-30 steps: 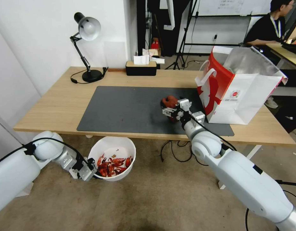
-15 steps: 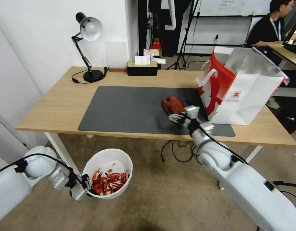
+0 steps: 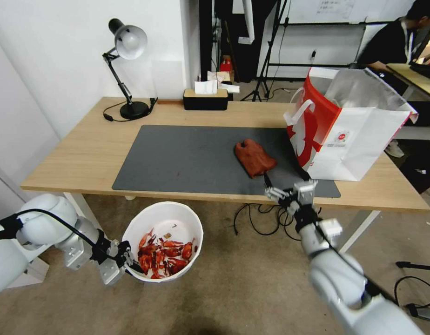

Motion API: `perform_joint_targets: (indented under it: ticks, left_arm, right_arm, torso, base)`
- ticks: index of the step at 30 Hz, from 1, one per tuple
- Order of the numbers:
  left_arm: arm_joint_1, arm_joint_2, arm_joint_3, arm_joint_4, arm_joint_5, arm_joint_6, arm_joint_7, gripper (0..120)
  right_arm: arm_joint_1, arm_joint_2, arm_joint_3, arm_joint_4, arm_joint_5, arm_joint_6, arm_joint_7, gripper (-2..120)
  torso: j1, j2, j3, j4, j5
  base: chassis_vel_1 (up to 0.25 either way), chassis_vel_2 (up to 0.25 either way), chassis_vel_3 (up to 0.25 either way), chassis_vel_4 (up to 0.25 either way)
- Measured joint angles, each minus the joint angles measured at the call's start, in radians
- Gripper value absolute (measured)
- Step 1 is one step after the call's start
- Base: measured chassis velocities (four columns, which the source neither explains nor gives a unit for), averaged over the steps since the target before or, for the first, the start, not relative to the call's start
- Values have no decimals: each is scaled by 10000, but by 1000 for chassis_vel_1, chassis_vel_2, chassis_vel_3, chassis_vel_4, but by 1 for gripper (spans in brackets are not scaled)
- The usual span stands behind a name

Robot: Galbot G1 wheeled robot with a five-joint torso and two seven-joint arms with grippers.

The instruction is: Sweep shrimp from table into container with towel, then put container into takeout bag.

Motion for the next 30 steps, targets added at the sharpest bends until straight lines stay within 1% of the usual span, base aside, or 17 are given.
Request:
perform_joint_targets:
  ticks: [1,4,5,6,7,9,10,13,14,16,21,26,30]
  left_arm:
    - [0,0,0,0,0,0,0,0]
    - [-361,148,29,-149,-217,50,0,0]
    - [-361,148,29,-149,-217,50,0,0]
    - [-527,237,52,-240,-348,89,0,0]
    - [-656,289,65,-313,-441,125,0,0]
    - [-959,360,72,-487,-683,227,1,0]
    - [-959,360,72,-487,-683,227,1,0]
    - [-1324,450,39,-748,-1130,396,-6,0]
    - [-1324,450,39,-748,-1130,396,-6,0]
    - [-1531,486,26,-915,-1374,523,-61,0]
    - [-1830,489,39,-1030,-1564,669,-219,0]
    - [-1692,470,80,-1016,-1485,640,-218,0]
    - [-1738,448,76,-1005,-1515,637,-218,0]
  right_arm:
    - [0,0,0,0,0,0,0,100]
    - [-1160,633,302,157,-369,854,-21,100]
    - [-1160,633,302,157,-369,854,-21,100]
    - [-1595,859,381,191,-474,1301,-79,100]
    - [-1828,1003,422,191,-499,1605,-116,100]
    - [-2196,1306,517,134,-504,2255,-150,100]
    - [-2196,1306,517,134,-504,2255,-150,100]
    - [-2504,1624,637,-229,-492,3187,-192,100]
    - [-2504,1624,637,-229,-492,3187,-192,100]
    - [-2561,1760,691,-549,-455,3612,-230,100]
    - [-2561,1974,764,-1102,-311,4014,-367,100]
    - [-2646,2127,741,-1372,-150,4058,-452,100]
    - [-2783,2201,696,-1477,-149,4044,-468,100]
  torso:
    - [0,0,0,0,0]
    - [0,0,1,-1,0]
    - [0,0,1,-1,0]
    - [0,1,0,-4,-1]
    - [0,0,0,0,-1]
    - [0,1,0,0,1]
    - [0,1,0,0,1]
    - [0,0,1,-1,1]
    - [0,0,1,-1,1]
    - [0,1,1,0,2]
    - [1,0,2,-1,2]
    - [0,1,1,1,1]
    - [1,0,1,0,1]
  base:
    - [0,0,0,0]
    - [0,0,0,0]
    - [0,0,0,0]
    - [0,0,0,0]
    - [0,0,0,0]
    - [0,0,0,0]
    - [0,0,0,0]
    - [0,0,0,0]
    - [0,0,0,0]
    - [0,0,0,0]
    - [0,0,0,0]
    - [0,0,0,0]
    - [0,0,0,0]
